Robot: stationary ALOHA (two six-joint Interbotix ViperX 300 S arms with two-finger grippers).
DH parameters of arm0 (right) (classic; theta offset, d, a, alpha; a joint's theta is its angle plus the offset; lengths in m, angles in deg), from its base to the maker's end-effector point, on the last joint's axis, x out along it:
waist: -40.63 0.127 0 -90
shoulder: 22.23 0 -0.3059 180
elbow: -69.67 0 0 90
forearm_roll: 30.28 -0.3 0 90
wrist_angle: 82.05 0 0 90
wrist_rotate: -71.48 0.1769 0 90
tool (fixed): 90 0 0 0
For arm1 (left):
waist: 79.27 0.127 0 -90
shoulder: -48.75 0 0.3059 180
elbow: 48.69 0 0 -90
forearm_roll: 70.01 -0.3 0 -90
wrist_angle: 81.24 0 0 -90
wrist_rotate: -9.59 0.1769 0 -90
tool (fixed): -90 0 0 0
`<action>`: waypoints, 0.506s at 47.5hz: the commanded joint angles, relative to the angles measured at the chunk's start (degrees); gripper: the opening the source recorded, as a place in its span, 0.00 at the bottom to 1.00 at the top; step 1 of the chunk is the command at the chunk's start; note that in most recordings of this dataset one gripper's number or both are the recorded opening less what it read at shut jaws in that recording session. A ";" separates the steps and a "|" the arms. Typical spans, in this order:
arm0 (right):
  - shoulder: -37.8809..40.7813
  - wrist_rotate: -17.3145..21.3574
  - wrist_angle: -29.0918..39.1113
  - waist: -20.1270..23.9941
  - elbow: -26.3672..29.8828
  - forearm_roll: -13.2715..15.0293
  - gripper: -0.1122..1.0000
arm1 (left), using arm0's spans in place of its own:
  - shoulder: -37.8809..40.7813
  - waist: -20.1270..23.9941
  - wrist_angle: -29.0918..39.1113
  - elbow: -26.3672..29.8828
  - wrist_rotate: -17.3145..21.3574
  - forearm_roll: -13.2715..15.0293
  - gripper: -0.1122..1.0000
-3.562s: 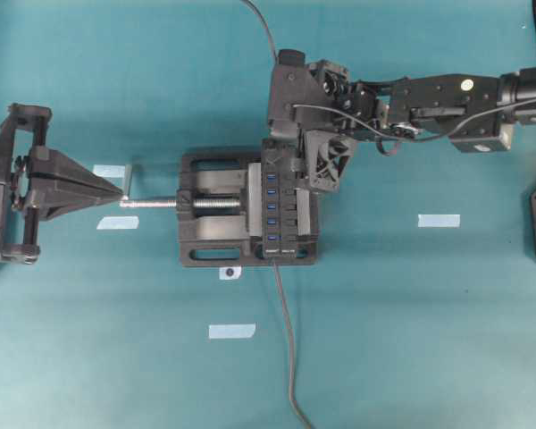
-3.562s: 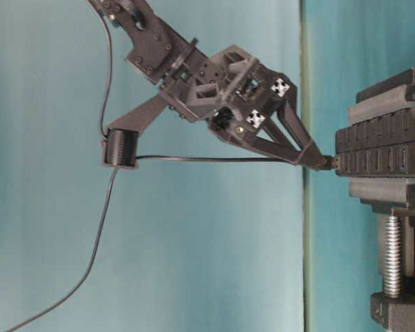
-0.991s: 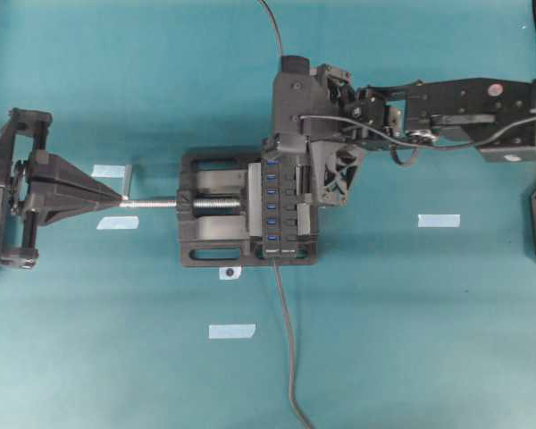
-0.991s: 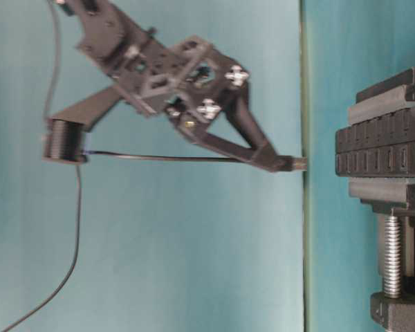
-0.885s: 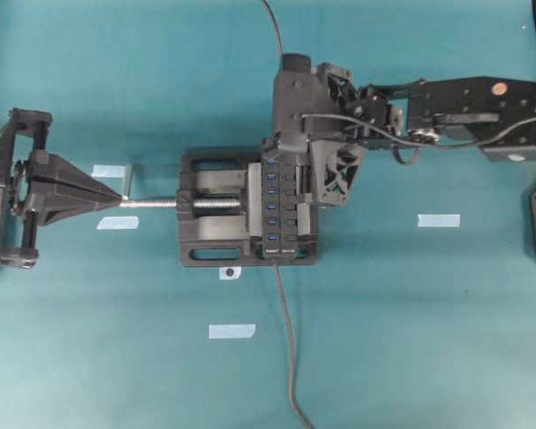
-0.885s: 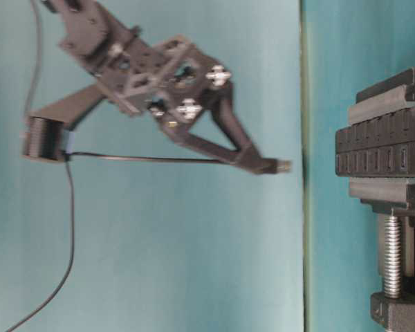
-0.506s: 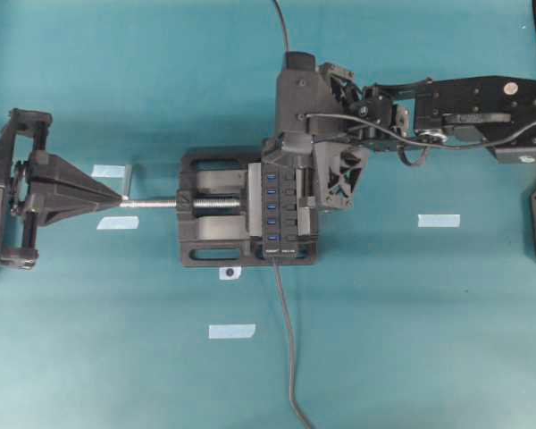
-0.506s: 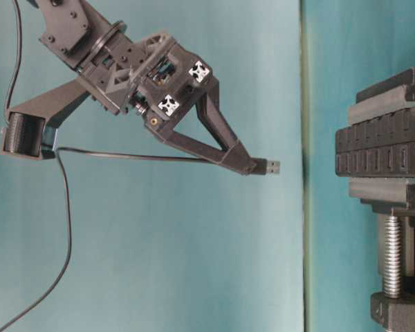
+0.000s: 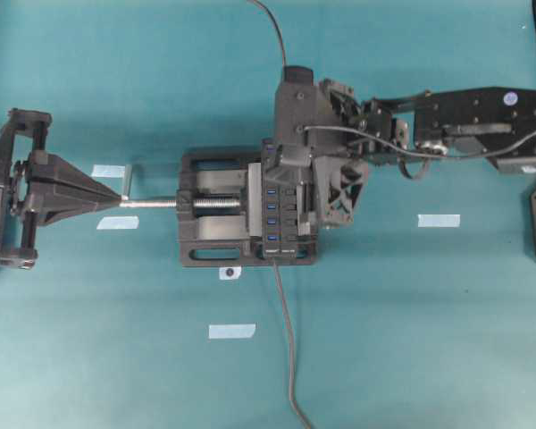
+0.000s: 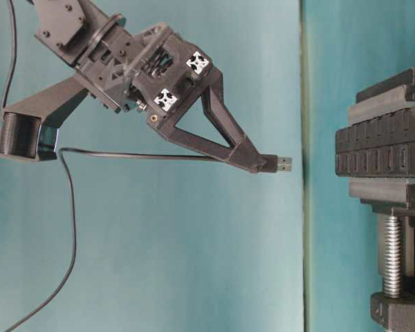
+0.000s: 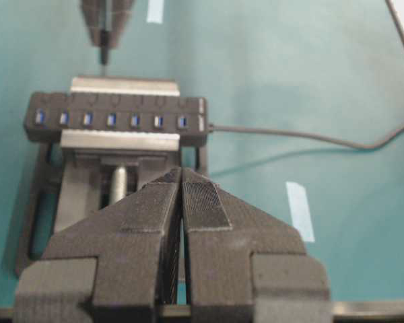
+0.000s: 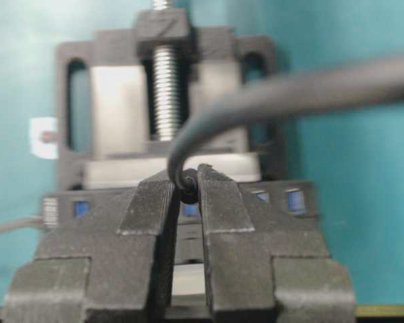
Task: Insert the USB into the front port of the fixed hub.
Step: 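Pull the USB plug out of the hub's end port with the right gripper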
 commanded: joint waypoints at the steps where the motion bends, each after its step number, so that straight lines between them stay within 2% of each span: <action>1: -1.76 1.93 -0.26 0.79 1.67 0.09 0.18 | 0.00 -0.09 -0.35 0.53 0.00 -0.09 0.10; 24: -1.76 3.08 -0.09 3.43 1.85 -0.09 0.18 | 0.00 0.00 -0.35 0.44 0.00 -0.09 0.10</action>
